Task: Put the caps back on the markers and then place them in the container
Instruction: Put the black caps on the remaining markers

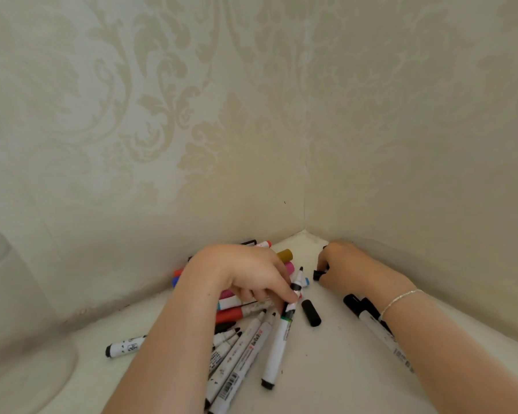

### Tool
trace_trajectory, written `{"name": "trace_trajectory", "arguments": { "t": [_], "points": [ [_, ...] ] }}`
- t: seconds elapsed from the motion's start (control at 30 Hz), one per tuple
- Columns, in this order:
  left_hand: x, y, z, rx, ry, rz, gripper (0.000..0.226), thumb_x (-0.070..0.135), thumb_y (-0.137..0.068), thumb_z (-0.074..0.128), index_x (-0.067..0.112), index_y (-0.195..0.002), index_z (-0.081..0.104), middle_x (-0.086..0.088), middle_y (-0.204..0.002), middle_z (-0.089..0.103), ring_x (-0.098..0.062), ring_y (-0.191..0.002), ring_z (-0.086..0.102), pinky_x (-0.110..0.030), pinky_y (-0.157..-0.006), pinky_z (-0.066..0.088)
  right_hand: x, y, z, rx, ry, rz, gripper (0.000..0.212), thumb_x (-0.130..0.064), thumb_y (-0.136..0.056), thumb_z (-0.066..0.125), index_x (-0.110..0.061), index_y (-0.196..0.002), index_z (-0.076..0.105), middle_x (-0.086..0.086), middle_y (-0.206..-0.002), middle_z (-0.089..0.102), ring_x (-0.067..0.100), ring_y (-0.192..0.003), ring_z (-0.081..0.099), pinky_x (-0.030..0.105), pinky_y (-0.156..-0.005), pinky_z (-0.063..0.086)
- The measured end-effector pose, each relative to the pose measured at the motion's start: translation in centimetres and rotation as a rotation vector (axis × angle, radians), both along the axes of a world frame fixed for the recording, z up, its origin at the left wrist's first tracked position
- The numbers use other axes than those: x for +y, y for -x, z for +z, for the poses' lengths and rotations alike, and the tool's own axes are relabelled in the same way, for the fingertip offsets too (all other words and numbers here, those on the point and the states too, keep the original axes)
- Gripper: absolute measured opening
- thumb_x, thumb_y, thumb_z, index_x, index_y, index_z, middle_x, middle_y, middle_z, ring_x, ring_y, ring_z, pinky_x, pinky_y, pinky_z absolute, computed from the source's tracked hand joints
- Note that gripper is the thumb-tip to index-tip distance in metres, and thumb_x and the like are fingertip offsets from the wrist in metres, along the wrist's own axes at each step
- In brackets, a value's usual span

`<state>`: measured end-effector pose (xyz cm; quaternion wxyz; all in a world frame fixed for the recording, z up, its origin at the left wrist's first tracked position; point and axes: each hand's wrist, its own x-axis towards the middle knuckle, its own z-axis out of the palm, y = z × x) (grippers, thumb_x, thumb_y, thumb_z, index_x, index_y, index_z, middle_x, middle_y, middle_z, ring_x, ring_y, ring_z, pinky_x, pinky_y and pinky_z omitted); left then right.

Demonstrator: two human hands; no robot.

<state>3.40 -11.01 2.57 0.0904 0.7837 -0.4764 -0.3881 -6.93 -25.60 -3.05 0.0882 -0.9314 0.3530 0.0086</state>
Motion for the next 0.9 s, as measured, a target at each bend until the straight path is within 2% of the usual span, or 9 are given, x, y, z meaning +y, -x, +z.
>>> {"name": "trace_trajectory", "arguments": {
  "t": [0.07,0.13,0.2,0.27,0.37,0.43,0.63,0.77,0.9],
  "points": [
    [0.6,-0.5,0.3,0.137,0.060,0.011,0.018,0.019,-0.093,0.060,0.018,-0.075,0.058,-0.006,-0.090,0.071,-0.006,-0.044,0.020,-0.017,-0.040,0.016,-0.1,-0.1,0.3,-0.059,-0.007,-0.022,0.022,-0.022,-0.090,0.058,-0.015,-0.108,0.066,0.005,-0.115,0.061,0.023,-0.103,0.059,0.030,-0.088,0.049],
    [1.1,-0.7,0.7,0.203,0.095,-0.002,0.015,0.015,-0.096,0.056,0.017,-0.081,0.057,-0.004,-0.089,0.074,-0.004,-0.041,0.020,-0.015,-0.038,0.016,-0.5,0.2,1.2,-0.206,-0.068,-0.037,0.016,-0.014,-0.087,0.061,-0.014,-0.101,0.068,0.007,-0.109,0.065,0.022,-0.094,0.061,0.028,-0.076,0.051],
    [1.5,-0.8,1.0,0.220,0.110,0.000,0.010,0.014,-0.098,0.051,0.016,-0.090,0.056,0.009,-0.057,0.065,-0.003,-0.037,0.020,-0.014,-0.037,0.016,-0.7,1.0,2.4,-0.375,-0.209,-0.042,0.012,-0.010,-0.082,0.067,-0.015,-0.093,0.067,0.008,-0.098,0.069,0.018,-0.079,0.061,0.024,-0.063,0.048],
    [1.8,-0.9,1.1,0.238,0.134,0.016,0.007,0.013,-0.098,0.051,0.016,-0.095,0.057,0.014,-0.043,0.051,-0.002,-0.035,0.022,-0.013,-0.036,0.016,-0.4,1.9,3.6,-0.486,-0.400,-0.008,0.014,-0.011,-0.081,0.070,-0.014,-0.094,0.066,0.008,-0.087,0.073,0.016,-0.073,0.062,0.029,-0.070,0.051],
    [1.7,-1.1,1.0,0.272,0.196,0.038,0.011,0.012,-0.097,0.053,0.016,-0.104,0.061,0.015,-0.048,0.046,-0.002,-0.038,0.022,-0.013,-0.037,0.015,0.1,3.0,5.0,-0.662,-0.757,0.062,0.012,-0.008,-0.085,0.066,-0.010,-0.095,0.070,0.018,-0.088,0.073,0.019,-0.079,0.066,0.040,-0.092,0.052],
    [1.7,-1.1,1.1,0.273,0.239,0.075,0.014,0.011,-0.096,0.054,0.020,-0.104,0.062,0.014,-0.047,0.040,-0.002,-0.040,0.021,-0.015,-0.038,0.014,0.4,3.3,5.6,-0.723,-0.883,0.110,0.015,-0.006,-0.089,0.060,-0.008,-0.095,0.074,0.020,-0.087,0.068,0.020,-0.079,0.067,0.039,-0.092,0.053],
    [1.8,-0.9,1.3,0.251,0.231,0.062,0.017,0.012,-0.096,0.054,0.026,-0.101,0.062,0.015,-0.040,0.039,-0.002,-0.037,0.020,-0.016,-0.039,0.014,1.2,3.2,6.1,-0.678,-0.964,0.222,0.016,-0.006,-0.090,0.057,-0.003,-0.097,0.071,0.013,-0.075,0.060,0.023,-0.072,0.065,0.032,-0.080,0.055],
    [1.7,-0.9,1.3,0.241,0.211,0.055,0.016,0.012,-0.097,0.053,0.021,-0.108,0.060,0.014,-0.038,0.043,-0.002,-0.035,0.021,-0.015,-0.039,0.014,1.4,3.0,6.1,-0.663,-0.944,0.238,0.011,-0.007,-0.090,0.059,-0.004,-0.095,0.067,0.020,-0.087,0.061,0.023,-0.075,0.064,0.034,-0.084,0.054],
    [1.6,-1.0,1.1,0.241,0.220,0.059,0.019,0.013,-0.097,0.053,0.018,-0.113,0.061,0.014,-0.043,0.047,-0.002,-0.037,0.022,-0.015,-0.039,0.015,1.2,2.9,5.9,-0.660,-0.899,0.220,0.011,-0.006,-0.089,0.060,-0.003,-0.097,0.067,0.016,-0.082,0.061,0.022,-0.074,0.065,0.036,-0.087,0.054]
  ]
}}
